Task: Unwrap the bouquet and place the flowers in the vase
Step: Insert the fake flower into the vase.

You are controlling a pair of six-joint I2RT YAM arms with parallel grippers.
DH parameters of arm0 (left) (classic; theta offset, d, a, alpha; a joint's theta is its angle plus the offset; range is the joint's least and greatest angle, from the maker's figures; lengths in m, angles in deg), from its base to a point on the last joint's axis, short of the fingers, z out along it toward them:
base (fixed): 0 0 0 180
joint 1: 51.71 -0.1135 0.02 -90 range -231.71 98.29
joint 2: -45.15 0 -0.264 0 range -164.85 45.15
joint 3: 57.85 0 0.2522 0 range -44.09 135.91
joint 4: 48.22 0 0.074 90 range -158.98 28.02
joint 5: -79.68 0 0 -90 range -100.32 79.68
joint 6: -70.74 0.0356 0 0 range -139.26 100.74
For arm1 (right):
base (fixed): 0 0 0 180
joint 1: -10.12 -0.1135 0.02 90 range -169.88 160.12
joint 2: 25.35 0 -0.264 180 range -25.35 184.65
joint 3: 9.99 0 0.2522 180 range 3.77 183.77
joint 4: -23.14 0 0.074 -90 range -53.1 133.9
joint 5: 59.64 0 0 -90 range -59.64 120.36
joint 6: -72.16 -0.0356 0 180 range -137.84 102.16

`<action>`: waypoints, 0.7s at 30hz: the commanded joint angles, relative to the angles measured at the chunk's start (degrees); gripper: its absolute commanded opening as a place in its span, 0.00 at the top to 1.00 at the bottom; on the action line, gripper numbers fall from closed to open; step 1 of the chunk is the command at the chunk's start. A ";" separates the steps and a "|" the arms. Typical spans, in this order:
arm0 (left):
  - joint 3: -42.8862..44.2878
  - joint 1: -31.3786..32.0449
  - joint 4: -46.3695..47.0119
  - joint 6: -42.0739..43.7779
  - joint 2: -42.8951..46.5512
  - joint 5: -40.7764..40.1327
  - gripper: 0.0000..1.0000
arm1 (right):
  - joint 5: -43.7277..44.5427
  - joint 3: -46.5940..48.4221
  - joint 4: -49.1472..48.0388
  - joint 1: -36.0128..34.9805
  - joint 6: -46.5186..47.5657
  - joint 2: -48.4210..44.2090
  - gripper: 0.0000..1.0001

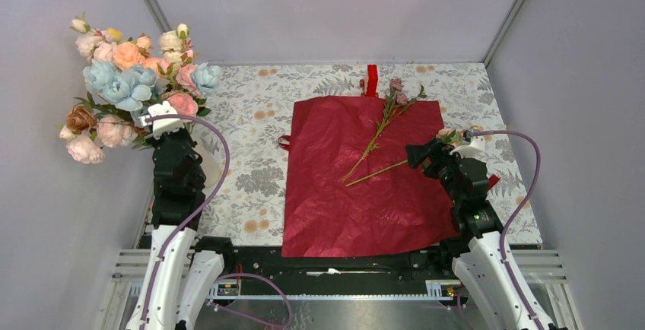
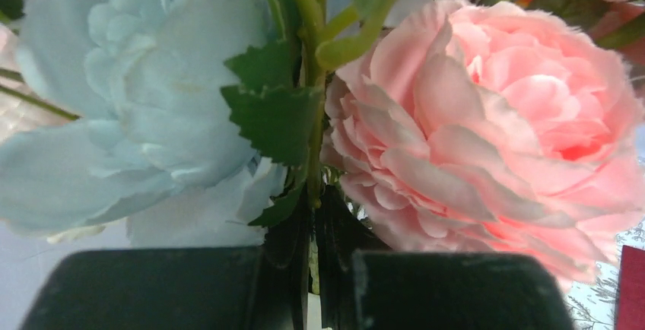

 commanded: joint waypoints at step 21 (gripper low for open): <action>2.73 -2.22 -4.12 -3.39 -0.89 -0.27 0.78 | -0.88 -1.29 -1.14 0.35 -0.95 -1.79 0.07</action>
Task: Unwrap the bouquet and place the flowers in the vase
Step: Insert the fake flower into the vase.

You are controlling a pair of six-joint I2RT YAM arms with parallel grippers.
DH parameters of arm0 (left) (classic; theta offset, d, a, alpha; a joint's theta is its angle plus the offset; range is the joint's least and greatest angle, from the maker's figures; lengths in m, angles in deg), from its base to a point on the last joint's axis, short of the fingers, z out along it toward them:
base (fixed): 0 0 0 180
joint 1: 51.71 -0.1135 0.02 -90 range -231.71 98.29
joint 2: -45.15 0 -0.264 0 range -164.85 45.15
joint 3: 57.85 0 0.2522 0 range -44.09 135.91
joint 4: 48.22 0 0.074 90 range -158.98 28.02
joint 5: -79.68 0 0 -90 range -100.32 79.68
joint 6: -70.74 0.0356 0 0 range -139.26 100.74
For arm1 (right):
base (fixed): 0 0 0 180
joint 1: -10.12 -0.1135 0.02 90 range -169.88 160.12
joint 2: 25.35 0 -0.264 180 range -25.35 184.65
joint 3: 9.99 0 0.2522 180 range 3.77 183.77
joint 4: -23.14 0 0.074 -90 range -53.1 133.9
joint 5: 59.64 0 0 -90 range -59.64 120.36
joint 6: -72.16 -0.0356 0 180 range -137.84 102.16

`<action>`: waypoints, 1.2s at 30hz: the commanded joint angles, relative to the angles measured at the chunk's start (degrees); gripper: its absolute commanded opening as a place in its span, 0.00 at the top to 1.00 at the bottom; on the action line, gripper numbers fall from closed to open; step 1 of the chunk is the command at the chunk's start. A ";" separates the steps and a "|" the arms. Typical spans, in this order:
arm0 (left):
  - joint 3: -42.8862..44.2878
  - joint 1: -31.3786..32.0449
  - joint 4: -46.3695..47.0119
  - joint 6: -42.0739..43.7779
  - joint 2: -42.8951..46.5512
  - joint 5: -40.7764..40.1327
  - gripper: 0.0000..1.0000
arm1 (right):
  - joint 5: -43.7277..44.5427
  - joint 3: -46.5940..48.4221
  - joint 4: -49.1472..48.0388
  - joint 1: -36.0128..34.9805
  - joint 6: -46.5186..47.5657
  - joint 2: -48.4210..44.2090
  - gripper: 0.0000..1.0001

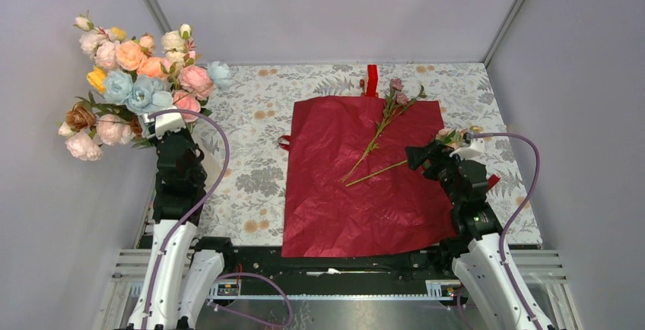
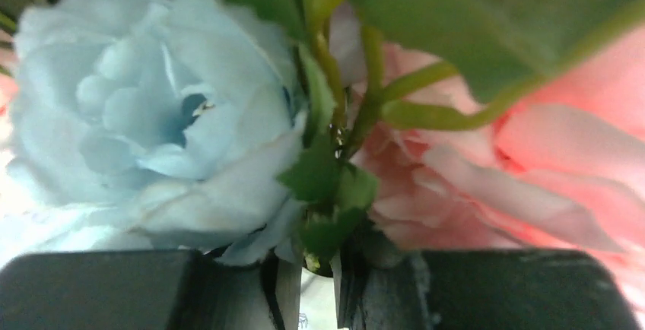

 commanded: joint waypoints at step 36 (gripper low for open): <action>3.27 -0.50 -7.18 -7.01 2.15 1.38 1.00 | -1.27 0.87 -1.23 0.35 -0.98 0.79 0.08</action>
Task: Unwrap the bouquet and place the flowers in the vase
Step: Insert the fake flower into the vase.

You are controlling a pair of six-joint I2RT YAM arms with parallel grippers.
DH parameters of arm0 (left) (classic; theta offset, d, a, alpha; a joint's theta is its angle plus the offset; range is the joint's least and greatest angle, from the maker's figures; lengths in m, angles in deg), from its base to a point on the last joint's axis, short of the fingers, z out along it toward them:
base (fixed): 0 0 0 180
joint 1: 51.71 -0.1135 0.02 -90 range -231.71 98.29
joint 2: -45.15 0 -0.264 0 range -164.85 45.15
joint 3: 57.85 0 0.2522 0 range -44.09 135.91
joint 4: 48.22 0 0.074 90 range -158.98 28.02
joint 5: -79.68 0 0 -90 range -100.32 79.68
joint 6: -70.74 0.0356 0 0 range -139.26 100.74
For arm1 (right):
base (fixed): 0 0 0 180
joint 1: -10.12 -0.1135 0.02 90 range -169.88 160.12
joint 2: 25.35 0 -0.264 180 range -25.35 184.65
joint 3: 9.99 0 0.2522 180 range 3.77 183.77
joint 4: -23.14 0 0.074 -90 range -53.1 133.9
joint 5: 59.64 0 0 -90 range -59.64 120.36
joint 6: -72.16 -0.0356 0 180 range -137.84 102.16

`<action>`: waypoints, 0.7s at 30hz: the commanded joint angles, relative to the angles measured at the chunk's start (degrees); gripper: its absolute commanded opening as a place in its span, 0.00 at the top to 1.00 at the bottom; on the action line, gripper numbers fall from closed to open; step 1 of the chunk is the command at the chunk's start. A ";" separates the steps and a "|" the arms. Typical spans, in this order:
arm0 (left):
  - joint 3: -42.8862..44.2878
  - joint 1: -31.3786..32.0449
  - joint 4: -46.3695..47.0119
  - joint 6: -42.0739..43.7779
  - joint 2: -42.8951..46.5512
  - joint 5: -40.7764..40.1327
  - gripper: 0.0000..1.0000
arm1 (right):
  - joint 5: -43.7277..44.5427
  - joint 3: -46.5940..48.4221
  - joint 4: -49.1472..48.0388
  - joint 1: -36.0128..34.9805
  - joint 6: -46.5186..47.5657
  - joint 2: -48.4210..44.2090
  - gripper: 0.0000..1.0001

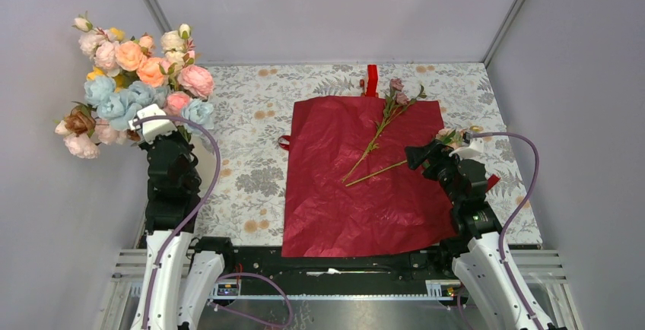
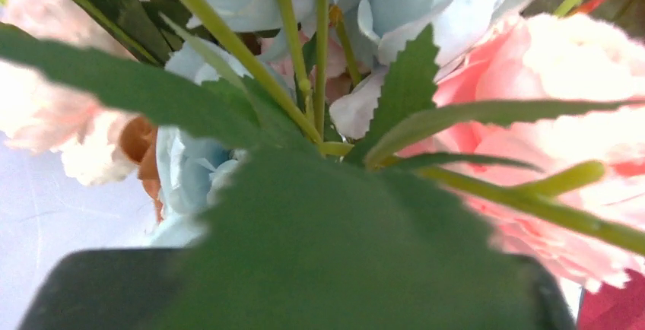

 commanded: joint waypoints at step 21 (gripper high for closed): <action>-1.89 -0.87 -9.71 -6.75 -3.47 2.92 1.00 | -1.93 0.34 -1.48 0.35 -0.90 -0.71 0.08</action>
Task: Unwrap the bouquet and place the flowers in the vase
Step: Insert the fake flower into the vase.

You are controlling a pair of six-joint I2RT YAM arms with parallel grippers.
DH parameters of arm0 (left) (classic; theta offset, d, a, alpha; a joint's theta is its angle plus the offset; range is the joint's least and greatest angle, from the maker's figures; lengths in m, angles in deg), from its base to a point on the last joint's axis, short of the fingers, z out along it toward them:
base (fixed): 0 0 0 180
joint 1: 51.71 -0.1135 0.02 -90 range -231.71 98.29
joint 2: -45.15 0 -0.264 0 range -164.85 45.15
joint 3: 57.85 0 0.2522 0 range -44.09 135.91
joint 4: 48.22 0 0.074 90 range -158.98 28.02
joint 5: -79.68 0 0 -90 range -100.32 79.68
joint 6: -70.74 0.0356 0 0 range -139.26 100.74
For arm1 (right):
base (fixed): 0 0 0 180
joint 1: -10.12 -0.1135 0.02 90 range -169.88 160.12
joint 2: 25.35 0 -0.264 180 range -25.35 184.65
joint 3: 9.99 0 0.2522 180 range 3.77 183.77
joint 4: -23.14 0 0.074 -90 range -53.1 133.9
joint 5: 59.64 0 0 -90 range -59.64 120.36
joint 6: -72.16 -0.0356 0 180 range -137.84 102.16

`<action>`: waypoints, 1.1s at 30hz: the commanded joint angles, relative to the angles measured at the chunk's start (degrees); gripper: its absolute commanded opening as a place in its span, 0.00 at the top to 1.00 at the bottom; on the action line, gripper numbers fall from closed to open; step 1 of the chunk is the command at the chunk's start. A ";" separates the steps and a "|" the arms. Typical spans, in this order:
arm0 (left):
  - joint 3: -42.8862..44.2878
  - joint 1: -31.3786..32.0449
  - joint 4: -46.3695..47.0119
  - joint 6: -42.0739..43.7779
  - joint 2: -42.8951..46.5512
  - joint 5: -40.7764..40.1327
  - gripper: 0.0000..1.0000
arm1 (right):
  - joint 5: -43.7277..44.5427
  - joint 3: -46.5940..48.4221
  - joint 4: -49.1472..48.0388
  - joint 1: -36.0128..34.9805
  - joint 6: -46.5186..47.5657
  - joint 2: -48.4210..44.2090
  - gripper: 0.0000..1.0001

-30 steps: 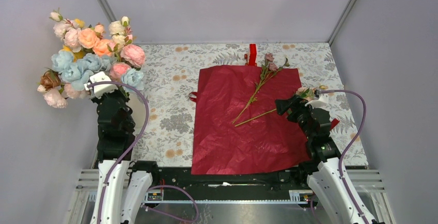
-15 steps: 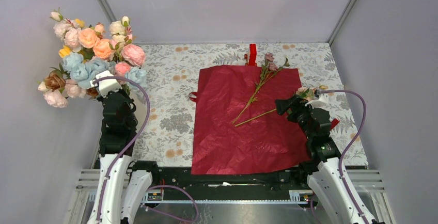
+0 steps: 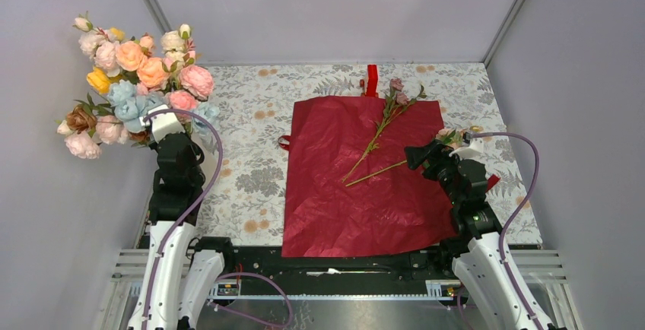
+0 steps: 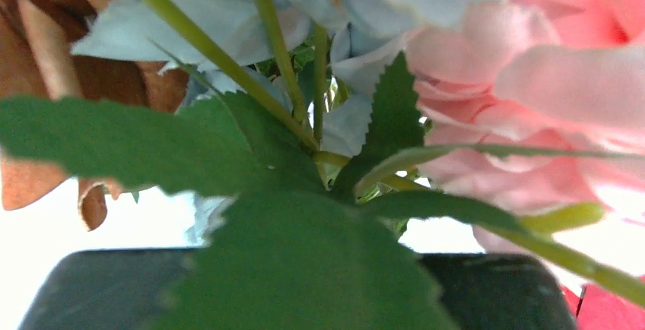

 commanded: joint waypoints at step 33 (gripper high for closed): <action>7.22 -0.43 -13.50 -10.26 7.91 12.85 0.11 | -1.11 2.80 1.62 0.37 0.22 -1.92 0.08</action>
